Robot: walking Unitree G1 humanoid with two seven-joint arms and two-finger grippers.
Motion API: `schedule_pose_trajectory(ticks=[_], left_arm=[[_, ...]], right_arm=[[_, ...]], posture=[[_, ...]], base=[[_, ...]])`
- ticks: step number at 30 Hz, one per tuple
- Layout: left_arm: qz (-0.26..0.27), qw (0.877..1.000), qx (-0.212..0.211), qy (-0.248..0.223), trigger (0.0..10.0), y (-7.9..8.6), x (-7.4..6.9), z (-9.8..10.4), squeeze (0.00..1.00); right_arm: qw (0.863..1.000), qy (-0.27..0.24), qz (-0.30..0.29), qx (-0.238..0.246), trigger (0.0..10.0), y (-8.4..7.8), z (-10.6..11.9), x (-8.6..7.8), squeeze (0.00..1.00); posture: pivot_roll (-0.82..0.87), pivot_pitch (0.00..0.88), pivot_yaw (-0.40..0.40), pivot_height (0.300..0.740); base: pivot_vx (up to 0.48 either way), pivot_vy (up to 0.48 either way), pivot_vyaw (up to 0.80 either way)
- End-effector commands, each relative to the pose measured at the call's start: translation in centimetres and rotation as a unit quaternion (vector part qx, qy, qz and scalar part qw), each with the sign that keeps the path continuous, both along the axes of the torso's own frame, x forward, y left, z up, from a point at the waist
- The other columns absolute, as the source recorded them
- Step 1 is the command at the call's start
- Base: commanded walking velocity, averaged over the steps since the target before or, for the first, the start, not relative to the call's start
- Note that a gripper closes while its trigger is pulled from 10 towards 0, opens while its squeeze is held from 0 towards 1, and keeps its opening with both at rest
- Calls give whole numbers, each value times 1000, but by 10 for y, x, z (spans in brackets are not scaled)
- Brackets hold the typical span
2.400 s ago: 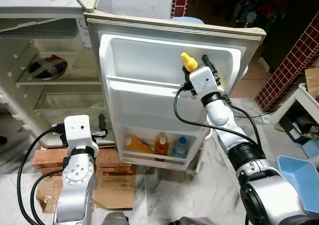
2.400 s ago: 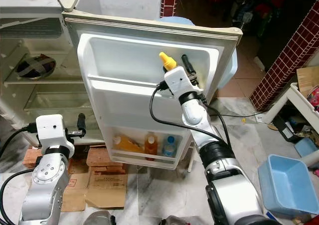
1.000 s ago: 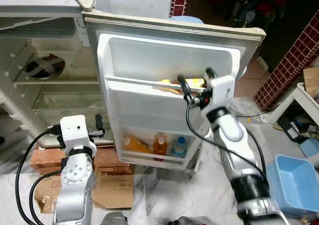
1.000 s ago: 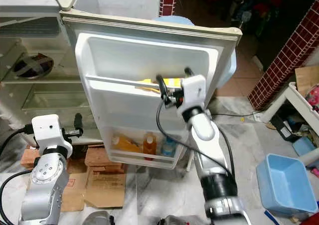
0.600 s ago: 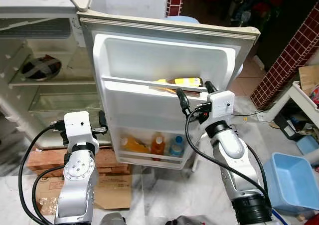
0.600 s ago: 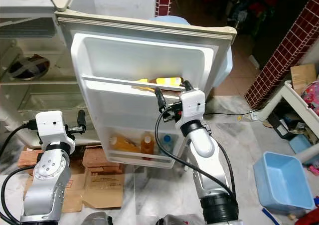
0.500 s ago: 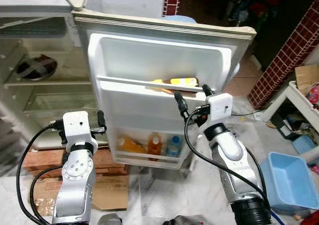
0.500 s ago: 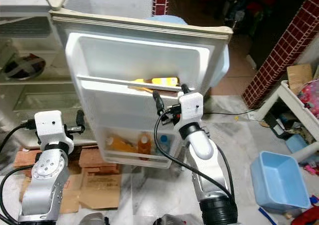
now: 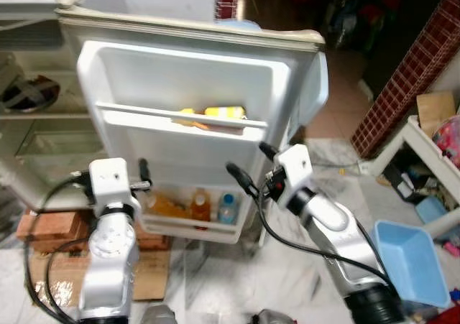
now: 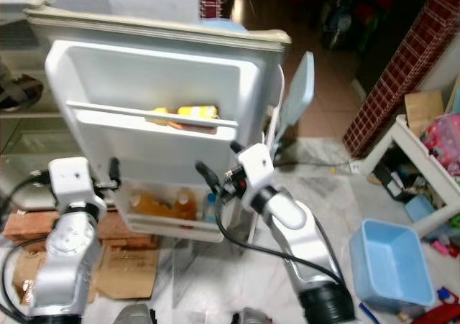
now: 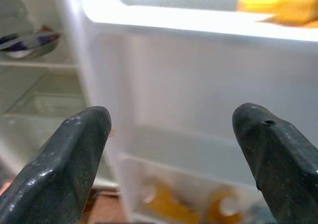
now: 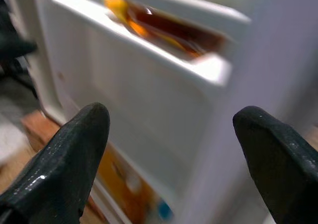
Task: Restocking fridge
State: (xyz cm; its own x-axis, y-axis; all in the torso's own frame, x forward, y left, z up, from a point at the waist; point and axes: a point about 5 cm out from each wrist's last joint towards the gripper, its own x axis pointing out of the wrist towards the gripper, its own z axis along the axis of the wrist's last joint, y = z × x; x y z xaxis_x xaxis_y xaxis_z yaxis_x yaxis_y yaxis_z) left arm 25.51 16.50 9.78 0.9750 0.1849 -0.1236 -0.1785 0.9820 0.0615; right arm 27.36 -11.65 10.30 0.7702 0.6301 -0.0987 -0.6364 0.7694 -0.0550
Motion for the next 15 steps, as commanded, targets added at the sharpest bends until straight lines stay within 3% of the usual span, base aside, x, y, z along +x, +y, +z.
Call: schedule_pose_trajectory(ticks=[1, 7, 9, 10, 15], left_arm=[[18, 1000, 7, -8, 10000, 9, -1, 3, 0], [41, 999, 12, -3, 10000, 16, -3, 2, 0], [50, 999, 14, 3, 10000, 18, -3, 1, 0], [63, 998, 13, 12, 10000, 22, -3, -1, 0], [97, 994, 20, 40, 10000, 39, -8, -10, 0]], right_arm=[[1000, 2, 17, -1, 10000, 2, 1, 4, 0], [998, -7, 20, -56, 10000, -11, -2, 18, 0], [997, -16, 2, -71, 10000, -14, -1, 24, 0], [996, -25, -39, -81, 10000, -19, 2, 35, 0], [990, -47, -102, -82, 10000, -24, 14, 58, 0]], posture=[[57, 0, -39, 740], [62, 0, -36, 740], [64, 0, -36, 740], [68, 0, -35, 740], [80, 0, -36, 740]], base=[[0, 0, 0], [0, 0, 0], [0, 0, 784], [0, 0, 781], [0, 0, 769]])
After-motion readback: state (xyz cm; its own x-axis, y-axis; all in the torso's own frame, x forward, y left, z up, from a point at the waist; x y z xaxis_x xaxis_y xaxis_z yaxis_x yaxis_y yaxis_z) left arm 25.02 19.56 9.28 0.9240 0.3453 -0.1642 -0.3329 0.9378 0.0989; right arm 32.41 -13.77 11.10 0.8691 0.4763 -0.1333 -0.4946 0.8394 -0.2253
